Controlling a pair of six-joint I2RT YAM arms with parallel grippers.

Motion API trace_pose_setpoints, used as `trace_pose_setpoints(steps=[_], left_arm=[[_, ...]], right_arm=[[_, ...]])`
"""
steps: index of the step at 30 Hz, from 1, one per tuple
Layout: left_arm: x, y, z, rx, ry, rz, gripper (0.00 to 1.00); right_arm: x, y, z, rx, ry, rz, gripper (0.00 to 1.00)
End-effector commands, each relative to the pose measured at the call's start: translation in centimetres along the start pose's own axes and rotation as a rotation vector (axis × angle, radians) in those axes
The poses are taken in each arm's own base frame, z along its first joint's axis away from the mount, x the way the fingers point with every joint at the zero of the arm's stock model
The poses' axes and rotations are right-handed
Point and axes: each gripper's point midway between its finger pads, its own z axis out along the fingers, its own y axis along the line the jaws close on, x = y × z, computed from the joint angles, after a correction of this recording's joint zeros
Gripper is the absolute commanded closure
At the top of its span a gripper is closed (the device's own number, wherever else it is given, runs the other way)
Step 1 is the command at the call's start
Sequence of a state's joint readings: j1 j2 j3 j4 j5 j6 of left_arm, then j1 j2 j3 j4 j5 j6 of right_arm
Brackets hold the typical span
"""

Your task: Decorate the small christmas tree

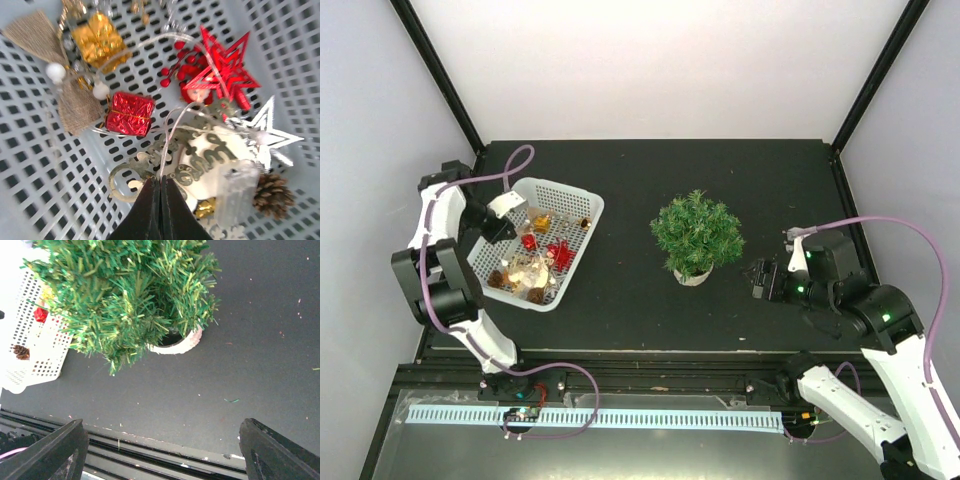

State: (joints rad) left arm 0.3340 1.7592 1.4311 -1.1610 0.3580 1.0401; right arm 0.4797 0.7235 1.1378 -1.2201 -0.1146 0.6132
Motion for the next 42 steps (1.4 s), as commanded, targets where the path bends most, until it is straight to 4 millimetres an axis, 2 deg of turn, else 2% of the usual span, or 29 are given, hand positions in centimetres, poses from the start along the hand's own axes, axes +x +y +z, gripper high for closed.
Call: trace_pose_setpoints(steps=[1,5,11,13,16,19,24,29,34,38,42], left_arm=[[-2.6,-3.3,-5.6,0.033,-0.115,0.021,0.98],[-4.6,-5.2,-9.8,0.0,-0.171,-0.001,0.98],[-8.3,-8.2,-18.0,-0.141,-0.306,0.006,0.98],[-9.6,-9.4,-19.8,-0.177,-0.324,0.037,0.98],[-11.1,-10.1,-21.8,-0.25,-0.343,0.073,0.99],[-12.7,-10.7,-23.8,-0.293,-0.392,0.103,0.98],[-15.6,-11.1,-27.1,-0.327,-0.51,0.13,0.98],[-18.0,-12.9,-28.3,-0.304,-0.588,0.191,0.98],[-19.0,-14.9,-28.5,-0.221,-0.646,0.232,0.98],[-19.2,-16.3,-28.3,-0.151,-0.681,0.25,0.99],[-19.4,-18.4,-28.5,-0.056,-0.718,0.285,0.98]], right_arm=[[-1.0,0.7,-1.9,-0.021,-0.048,-0.036,0.16],[-1.8,1.4,-3.4,-0.039,-0.08,-0.1,0.16],[-3.0,4.3,-6.3,-0.147,-0.125,-0.228,0.16],[-3.6,5.6,-7.3,-0.198,-0.149,-0.265,0.16],[-4.9,7.5,-8.4,-0.258,-0.188,-0.314,0.16],[-6.5,9.4,-8.8,-0.297,-0.192,-0.338,0.16],[-8.6,13.8,-9.1,-0.39,-0.2,-0.388,0.16],[-9.5,19.6,-6.6,-0.389,-0.162,-0.473,0.15],[-10.3,24.6,-4.0,-0.402,-0.133,-0.526,0.13],[-10.9,27.2,-2.1,-0.423,-0.136,-0.526,0.12],[-11.9,29.4,-0.6,-0.435,-0.156,-0.507,0.12]])
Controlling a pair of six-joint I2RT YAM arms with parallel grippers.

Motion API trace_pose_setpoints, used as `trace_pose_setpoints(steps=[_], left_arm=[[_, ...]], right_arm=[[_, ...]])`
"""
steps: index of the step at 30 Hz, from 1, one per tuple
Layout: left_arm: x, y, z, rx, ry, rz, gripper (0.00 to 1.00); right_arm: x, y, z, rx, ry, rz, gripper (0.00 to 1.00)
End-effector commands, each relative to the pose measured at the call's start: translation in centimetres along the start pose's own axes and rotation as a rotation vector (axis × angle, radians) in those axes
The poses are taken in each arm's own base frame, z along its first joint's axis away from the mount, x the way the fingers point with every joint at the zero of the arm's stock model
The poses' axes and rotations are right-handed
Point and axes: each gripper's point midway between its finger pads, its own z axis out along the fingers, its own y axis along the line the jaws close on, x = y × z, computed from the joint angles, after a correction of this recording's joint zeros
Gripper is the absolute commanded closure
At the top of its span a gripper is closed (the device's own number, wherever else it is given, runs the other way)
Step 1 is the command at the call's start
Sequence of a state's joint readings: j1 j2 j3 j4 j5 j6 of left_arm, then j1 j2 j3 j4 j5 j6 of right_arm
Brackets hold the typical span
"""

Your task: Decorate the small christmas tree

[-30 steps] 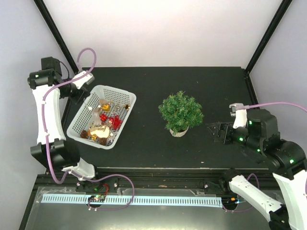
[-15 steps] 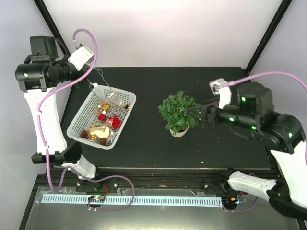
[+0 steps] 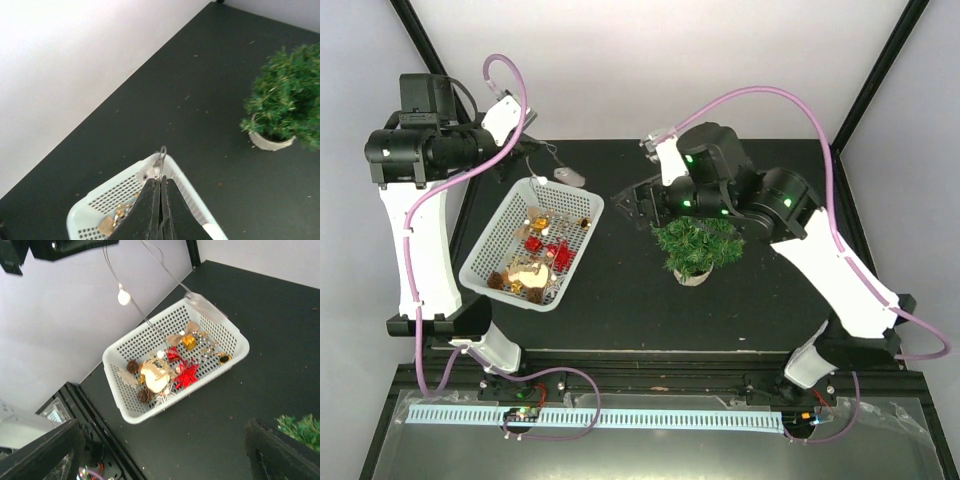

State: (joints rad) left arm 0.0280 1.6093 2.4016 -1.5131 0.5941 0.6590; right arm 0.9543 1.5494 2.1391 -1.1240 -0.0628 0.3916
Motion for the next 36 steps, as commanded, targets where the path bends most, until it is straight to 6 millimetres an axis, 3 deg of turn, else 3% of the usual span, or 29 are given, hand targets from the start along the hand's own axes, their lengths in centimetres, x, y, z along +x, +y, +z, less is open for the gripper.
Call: trace_pose_setpoints(steps=[1,8,20,28,36], left_arm=[[-2.0,-3.2,-1.0,0.126,-0.105,0.006,0.98],[-2.8,-6.6,-0.8,0.259,-0.143,0.027,0.98],[-2.6,-11.2,-1.5,0.364,-0.139,0.077,0.99],[-2.8,-12.8,-1.8,0.403,-0.146,0.09,0.98],[-3.5,-13.7,-1.9,0.421,-0.162,0.094,0.98]], right_arm=[[-3.4,1.1,0.5,-0.009,-0.103,0.011,0.12],[-5.2,2.0,2.8,-0.033,-0.124,-0.015,0.13],[-4.4,2.4,5.9,-0.064,-0.09,-0.042,0.15],[-4.3,2.0,7.0,-0.044,-0.085,-0.044,0.19],[-3.3,1.4,7.9,-0.027,-0.057,-0.033,0.3]])
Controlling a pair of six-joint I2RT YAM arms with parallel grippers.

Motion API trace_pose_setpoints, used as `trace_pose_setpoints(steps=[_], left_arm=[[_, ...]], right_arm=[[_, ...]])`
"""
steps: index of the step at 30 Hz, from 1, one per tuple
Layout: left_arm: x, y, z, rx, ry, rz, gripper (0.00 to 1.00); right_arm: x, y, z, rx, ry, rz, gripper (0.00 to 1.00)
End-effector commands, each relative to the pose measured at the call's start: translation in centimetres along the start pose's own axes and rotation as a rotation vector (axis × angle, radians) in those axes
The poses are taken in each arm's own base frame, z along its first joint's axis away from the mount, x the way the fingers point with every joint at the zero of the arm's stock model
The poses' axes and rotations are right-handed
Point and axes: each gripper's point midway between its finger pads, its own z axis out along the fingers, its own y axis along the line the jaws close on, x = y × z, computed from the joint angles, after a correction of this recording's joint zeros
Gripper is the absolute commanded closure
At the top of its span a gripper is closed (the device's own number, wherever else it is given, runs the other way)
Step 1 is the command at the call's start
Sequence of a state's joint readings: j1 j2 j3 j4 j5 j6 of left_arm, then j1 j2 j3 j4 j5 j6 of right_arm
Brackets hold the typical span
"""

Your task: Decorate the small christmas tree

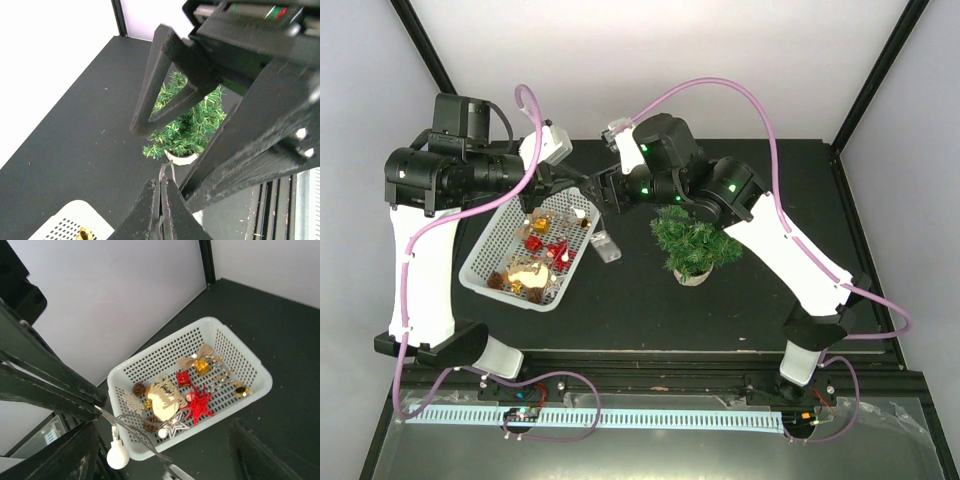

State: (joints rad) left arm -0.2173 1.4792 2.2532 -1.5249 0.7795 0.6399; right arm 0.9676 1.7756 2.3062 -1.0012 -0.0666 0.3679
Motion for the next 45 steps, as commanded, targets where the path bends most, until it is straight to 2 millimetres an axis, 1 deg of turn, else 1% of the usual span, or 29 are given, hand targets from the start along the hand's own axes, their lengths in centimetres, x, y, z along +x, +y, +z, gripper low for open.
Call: trace_pose_setpoints(steps=[1,7,11,13,14,15,18,19,21,25,26,31,32,34,36,39,41,43,44,45], left_arm=[[-1.1,-1.9,-0.3,0.052,-0.041,0.006,0.99],[-1.2,-2.3,-0.1,0.067,-0.041,0.006,0.98],[-1.0,-2.6,0.1,0.08,-0.033,0.004,0.98],[-0.5,-2.5,0.5,0.078,-0.019,0.0,0.98],[-0.2,-2.3,0.7,0.076,-0.013,-0.001,0.98],[0.1,-2.2,1.0,0.077,-0.006,-0.005,0.98],[0.7,-2.0,1.7,0.082,0.003,-0.018,0.98],[0.7,-1.8,1.9,0.077,0.004,-0.023,0.98],[0.8,-1.3,2.4,0.071,0.005,-0.035,0.93],[0.8,-0.4,3.2,0.061,0.002,-0.067,0.86],[0.7,-0.2,3.3,0.057,0.0,-0.071,0.83],[0.5,0.6,3.3,0.017,0.001,-0.071,0.45],[0.5,0.7,3.2,0.008,0.003,-0.065,0.39],[0.6,1.0,2.9,-0.022,0.008,-0.05,0.31],[0.7,1.4,2.7,-0.064,0.007,-0.032,0.25],[1.6,2.2,2.7,-0.136,0.003,-0.015,0.17],[2.6,2.7,3.1,-0.167,0.008,-0.017,0.15],[4.2,3.0,3.9,-0.174,0.035,-0.035,0.14],[4.5,3.3,4.0,-0.187,0.04,-0.035,0.13],[5.4,3.8,4.4,-0.198,0.059,-0.052,0.13]], right_arm=[[0.3,-0.2,1.2,0.01,0.0,0.004,0.31],[0.7,-0.2,1.7,0.003,0.006,0.017,0.37],[0.0,-0.5,1.5,0.024,-0.021,0.012,0.47],[-0.4,-0.5,1.3,0.028,-0.033,0.005,0.52],[-0.6,-0.4,1.1,0.027,-0.039,0.003,0.58],[-0.8,-0.3,1.0,0.026,-0.044,0.002,0.66],[-1.1,-0.4,0.7,0.029,-0.053,-0.001,0.96],[-1.1,-0.4,0.7,0.032,-0.053,0.0,0.99],[-1.3,-0.4,0.3,0.038,-0.063,-0.002,0.99],[-1.9,-0.6,-0.7,0.054,-0.09,-0.006,0.99],[-2.1,-0.6,-1.1,0.058,-0.097,-0.008,0.99],[-2.8,-0.9,-2.6,0.081,-0.129,-0.006,0.99],[-3.0,-1.0,-2.9,0.088,-0.139,-0.003,0.99],[-3.4,-0.9,-3.7,0.092,-0.16,0.0,0.99],[-3.9,-1.0,-4.6,0.098,-0.182,0.003,0.99],[-4.6,-1.2,-5.8,0.12,-0.214,0.005,0.99],[-5.1,-1.4,-6.7,0.137,-0.236,0.003,0.99],[-5.5,-1.6,-7.6,0.155,-0.255,-0.001,0.99],[-5.7,-1.7,-8.1,0.165,-0.266,-0.003,0.99],[-5.9,-1.8,-8.5,0.172,-0.274,-0.004,0.99]])
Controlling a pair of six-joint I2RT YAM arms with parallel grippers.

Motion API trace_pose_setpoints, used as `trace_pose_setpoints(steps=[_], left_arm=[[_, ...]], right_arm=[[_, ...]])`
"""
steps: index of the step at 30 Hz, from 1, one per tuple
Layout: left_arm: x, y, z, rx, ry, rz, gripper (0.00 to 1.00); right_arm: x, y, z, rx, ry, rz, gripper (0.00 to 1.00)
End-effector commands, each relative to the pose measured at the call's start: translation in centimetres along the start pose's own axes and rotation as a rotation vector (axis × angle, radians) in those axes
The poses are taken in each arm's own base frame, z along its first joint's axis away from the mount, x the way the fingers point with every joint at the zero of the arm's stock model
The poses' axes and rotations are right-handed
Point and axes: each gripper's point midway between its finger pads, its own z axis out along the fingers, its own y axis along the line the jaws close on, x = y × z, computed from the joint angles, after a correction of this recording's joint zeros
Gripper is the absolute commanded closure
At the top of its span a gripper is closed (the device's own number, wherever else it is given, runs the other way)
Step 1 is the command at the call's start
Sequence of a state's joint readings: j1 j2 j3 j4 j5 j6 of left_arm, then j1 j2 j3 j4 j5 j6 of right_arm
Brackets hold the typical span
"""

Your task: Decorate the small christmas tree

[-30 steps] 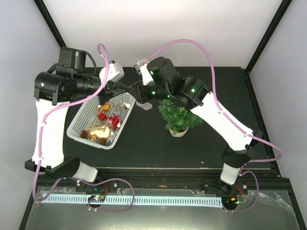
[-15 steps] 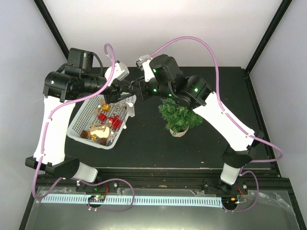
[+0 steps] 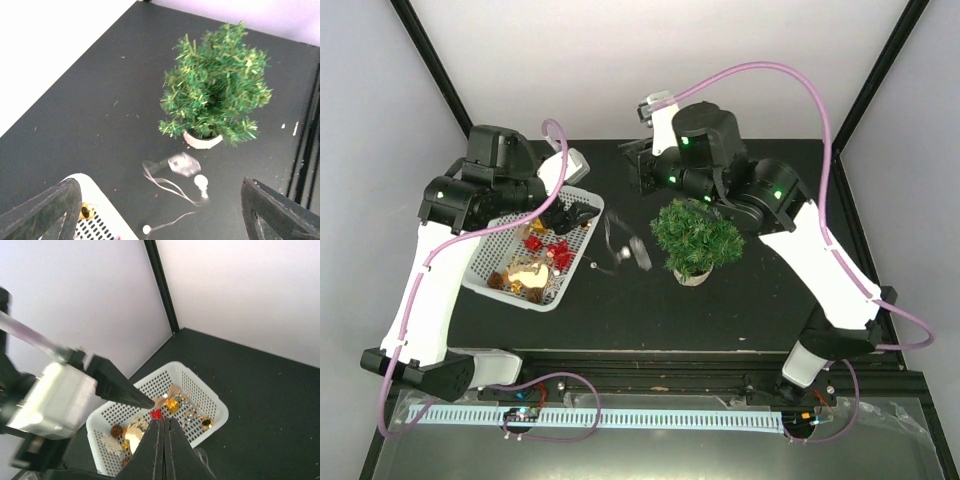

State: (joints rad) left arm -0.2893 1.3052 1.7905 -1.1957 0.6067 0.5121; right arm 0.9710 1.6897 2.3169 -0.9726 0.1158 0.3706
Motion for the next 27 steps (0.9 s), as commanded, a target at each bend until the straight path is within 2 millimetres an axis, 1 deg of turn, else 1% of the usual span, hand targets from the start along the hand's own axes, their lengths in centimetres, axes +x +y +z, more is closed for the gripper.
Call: trace_pose_setpoints(steps=[1,3,6,10,12,13,14,15,16,17,18,20,22,24,26,27], left_arm=[[0.9,2.6,1.0,-0.103,0.002,0.0,0.12],[1.8,2.4,0.8,-0.108,0.004,0.002,0.12],[3.2,2.9,1.5,-0.114,0.015,-0.007,0.12],[3.5,3.0,1.6,-0.109,0.005,-0.014,0.12],[3.9,3.2,1.5,-0.11,0.018,-0.017,0.12],[4.3,3.3,1.5,-0.112,0.032,-0.021,0.12],[4.9,3.4,1.6,-0.109,0.051,-0.021,0.12],[5.7,3.6,1.6,-0.112,0.08,-0.018,0.12],[6.8,4.1,1.7,-0.127,0.117,-0.004,0.12],[8.1,4.5,1.9,-0.139,0.162,-0.002,0.13],[9.6,5.0,1.9,-0.15,0.211,0.004,0.14],[12.3,6.3,1.8,-0.167,0.28,0.01,0.18],[14.9,7.3,1.6,-0.153,0.342,0.008,0.22],[17.6,8.0,2.0,-0.102,0.419,0.007,0.26],[19.5,8.5,2.2,-0.071,0.468,0.027,0.29],[19.8,8.7,2.5,-0.062,0.474,0.047,0.3]], right_arm=[[-3.0,-0.9,-3.4,0.052,-0.106,-0.006,0.99],[-3.4,-1.0,-4.0,0.059,-0.121,-0.005,0.99],[-3.4,-1.2,-4.3,0.068,-0.123,-0.004,0.99],[-2.3,-0.9,-4.0,0.043,-0.084,-0.004,0.99],[-1.4,-0.9,-3.8,0.039,-0.053,-0.006,0.98],[-1.0,-1.1,-3.8,0.048,-0.039,-0.006,0.96],[-0.7,-1.5,-3.9,0.067,-0.029,-0.009,0.91],[-0.5,-1.8,-4.2,0.08,-0.023,-0.014,0.84],[-0.3,-2.1,-4.6,0.095,-0.021,-0.018,0.71],[-0.3,-2.4,-5.1,0.108,-0.025,-0.021,0.62],[-0.2,-2.8,-5.6,0.122,-0.03,-0.023,0.55],[-0.1,-3.3,-6.8,0.138,-0.038,-0.027,0.46],[0.5,-3.7,-7.5,0.146,-0.026,-0.026,0.42],[1.5,-4.0,-8.0,0.153,0.003,-0.019,0.42],[2.5,-4.4,-8.6,0.157,0.022,-0.003,0.41],[3.1,-4.6,-8.5,0.159,0.035,0.006,0.41]])
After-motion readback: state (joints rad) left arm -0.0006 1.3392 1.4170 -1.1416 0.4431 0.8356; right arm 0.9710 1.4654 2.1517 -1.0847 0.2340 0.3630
